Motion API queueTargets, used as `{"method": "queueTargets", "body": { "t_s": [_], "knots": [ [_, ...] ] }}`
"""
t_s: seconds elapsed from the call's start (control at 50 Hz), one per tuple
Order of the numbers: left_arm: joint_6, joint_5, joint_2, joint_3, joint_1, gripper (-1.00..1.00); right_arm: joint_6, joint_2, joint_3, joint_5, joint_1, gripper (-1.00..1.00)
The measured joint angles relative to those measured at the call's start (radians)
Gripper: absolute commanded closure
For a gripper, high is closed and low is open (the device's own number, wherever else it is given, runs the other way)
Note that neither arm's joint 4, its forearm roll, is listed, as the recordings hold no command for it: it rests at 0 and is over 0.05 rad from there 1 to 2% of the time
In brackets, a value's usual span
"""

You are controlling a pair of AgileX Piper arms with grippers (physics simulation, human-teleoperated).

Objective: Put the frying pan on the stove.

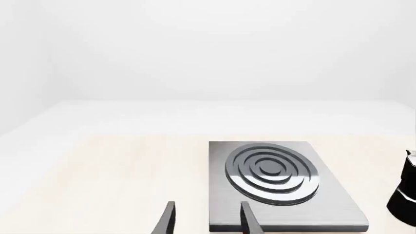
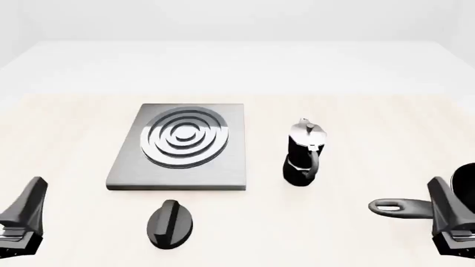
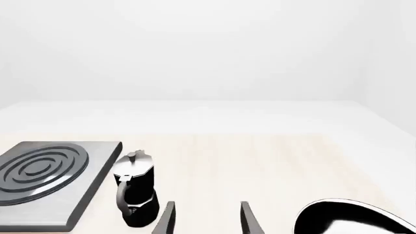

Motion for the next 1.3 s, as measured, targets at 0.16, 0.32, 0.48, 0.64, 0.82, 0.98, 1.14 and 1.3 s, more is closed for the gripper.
{"method": "queueTargets", "body": {
  "t_s": [0.16, 0.32, 0.48, 0.64, 0.82, 0.98, 1.14, 1.3],
  "knots": [
    [-0.004, -0.001, 0.005, -0.001, 0.000, -1.00, 0.000, 0.002, -0.002, 0.001, 0.001, -1.00],
    [-0.006, -0.009, 0.015, -0.001, -0.003, -1.00, 0.000, 0.003, -0.004, 0.001, 0.002, -1.00],
    [-0.007, -0.019, 0.026, -0.004, -0.012, -1.00, 0.000, 0.002, -0.016, 0.006, 0.000, -1.00],
    [-0.005, -0.046, 0.054, -0.007, -0.031, -1.00, 0.001, 0.000, -0.053, 0.021, -0.005, -1.00],
    [-0.001, -0.087, 0.098, -0.011, -0.058, -1.00, 0.000, -0.001, -0.121, 0.050, -0.010, -1.00],
    [0.007, -0.130, 0.151, -0.022, -0.090, -1.00, -0.003, -0.002, -0.197, 0.082, -0.012, -1.00],
    [0.017, -0.186, 0.220, -0.038, -0.134, -1.00, -0.007, -0.002, -0.285, 0.123, -0.017, -1.00],
    [0.027, -0.241, 0.294, -0.061, -0.189, -1.00, -0.015, -0.002, -0.379, 0.168, -0.018, -1.00]
  ]
}}
